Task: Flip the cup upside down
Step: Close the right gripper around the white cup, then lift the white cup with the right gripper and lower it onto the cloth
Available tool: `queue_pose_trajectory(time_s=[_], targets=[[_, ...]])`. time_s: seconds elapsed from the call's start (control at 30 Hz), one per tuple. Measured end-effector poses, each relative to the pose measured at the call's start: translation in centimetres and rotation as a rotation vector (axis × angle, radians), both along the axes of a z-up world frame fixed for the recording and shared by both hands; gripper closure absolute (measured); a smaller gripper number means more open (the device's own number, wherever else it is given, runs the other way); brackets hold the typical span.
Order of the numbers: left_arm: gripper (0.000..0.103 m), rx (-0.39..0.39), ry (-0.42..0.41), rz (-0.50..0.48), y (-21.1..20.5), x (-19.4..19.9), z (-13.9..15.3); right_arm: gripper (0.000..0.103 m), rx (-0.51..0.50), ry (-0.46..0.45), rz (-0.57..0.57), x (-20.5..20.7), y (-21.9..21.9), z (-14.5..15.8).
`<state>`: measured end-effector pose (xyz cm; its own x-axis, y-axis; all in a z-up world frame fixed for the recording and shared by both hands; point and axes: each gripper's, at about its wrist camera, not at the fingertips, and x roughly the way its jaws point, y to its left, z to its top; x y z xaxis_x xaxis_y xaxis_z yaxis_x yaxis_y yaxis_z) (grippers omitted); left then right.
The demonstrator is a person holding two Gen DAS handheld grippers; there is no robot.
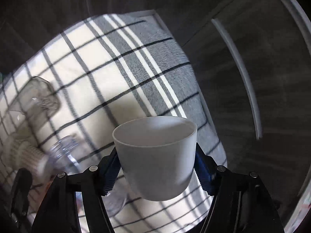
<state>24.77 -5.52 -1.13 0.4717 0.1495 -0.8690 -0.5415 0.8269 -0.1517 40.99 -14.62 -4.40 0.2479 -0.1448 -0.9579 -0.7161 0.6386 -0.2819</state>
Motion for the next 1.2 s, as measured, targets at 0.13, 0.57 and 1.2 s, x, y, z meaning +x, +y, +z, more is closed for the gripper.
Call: queue_pose_trajectory(time_s=[0.13,0.57,1.2], targets=[[0.0,0.065,-0.074,-0.097,0.5,-2.0,2.4,0.035,0.071,-0.011,-0.101,-2.8,-1.3,2.3],[0.0,0.167,-0.242,-0.295,4.2,-12.0,7.0,0.035,0.395,-0.014,-0.518,-14.4,-4.4,5.5],[0.0,0.189,-0.336,-0.452,10.5,-21.0,4.6,0.035,0.738,0.359,-0.92,-28.6,-2.2,-4.2]])
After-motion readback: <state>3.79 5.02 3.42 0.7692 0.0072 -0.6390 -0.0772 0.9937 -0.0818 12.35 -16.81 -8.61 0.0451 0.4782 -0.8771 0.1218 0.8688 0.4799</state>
